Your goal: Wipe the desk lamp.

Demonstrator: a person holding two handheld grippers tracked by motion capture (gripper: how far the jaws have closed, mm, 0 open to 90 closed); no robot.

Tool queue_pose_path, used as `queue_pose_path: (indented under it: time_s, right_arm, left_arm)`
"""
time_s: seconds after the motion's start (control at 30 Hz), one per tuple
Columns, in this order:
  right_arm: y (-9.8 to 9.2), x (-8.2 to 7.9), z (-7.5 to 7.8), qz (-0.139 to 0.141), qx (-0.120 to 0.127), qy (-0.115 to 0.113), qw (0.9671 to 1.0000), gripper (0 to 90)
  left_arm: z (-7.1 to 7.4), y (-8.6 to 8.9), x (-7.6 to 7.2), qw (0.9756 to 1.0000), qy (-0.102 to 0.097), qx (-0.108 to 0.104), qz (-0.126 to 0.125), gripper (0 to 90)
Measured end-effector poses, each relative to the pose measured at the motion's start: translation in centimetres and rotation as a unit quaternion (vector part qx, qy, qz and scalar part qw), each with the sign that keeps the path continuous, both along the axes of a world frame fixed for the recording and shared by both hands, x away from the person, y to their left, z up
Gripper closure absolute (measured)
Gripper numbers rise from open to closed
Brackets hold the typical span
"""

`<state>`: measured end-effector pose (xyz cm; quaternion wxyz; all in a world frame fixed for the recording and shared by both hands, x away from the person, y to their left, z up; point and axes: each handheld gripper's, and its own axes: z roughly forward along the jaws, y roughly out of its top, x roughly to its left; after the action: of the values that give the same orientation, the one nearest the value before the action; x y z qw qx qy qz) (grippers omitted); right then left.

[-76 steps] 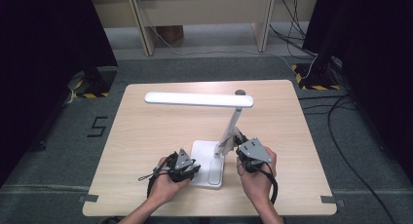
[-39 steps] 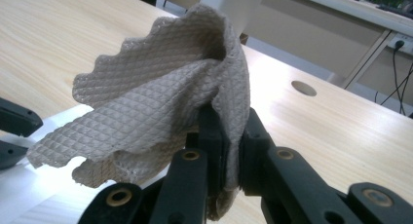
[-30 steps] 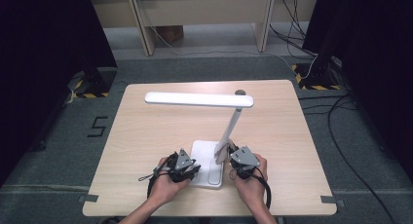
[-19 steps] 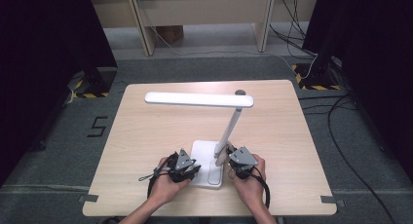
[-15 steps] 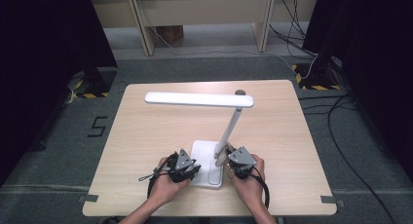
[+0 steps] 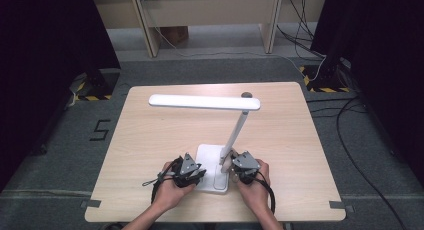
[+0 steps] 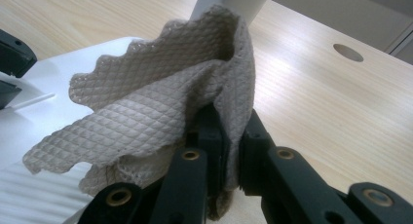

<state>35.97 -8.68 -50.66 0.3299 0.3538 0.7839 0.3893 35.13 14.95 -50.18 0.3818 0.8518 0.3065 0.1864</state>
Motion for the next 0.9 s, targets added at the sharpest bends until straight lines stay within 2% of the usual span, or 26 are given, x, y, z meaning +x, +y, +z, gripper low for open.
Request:
queue_pose_path:
  time_s: [0.43, 0.7, 0.9]
  right_arm:
    - [0.0, -0.1, -0.3, 0.008, -0.005, 0.009, 0.9999, 83.5]
    - [-0.7, -0.6, 0.6, 0.013, 0.011, 0.007, 0.9998, 83.5]
    - [-1.3, -1.6, 1.7, 0.020, 0.023, 0.002, 0.9995, 83.5]
  left_arm:
    - [0.1, -0.1, 0.0, 1.0000, -0.001, 0.000, -0.001, 66.5]
    - [2.0, -0.6, -0.2, 0.9988, -0.019, -0.046, -0.006, 60.7]
    - [3.6, -1.2, -0.5, 0.9971, -0.033, -0.068, -0.014, 50.1]
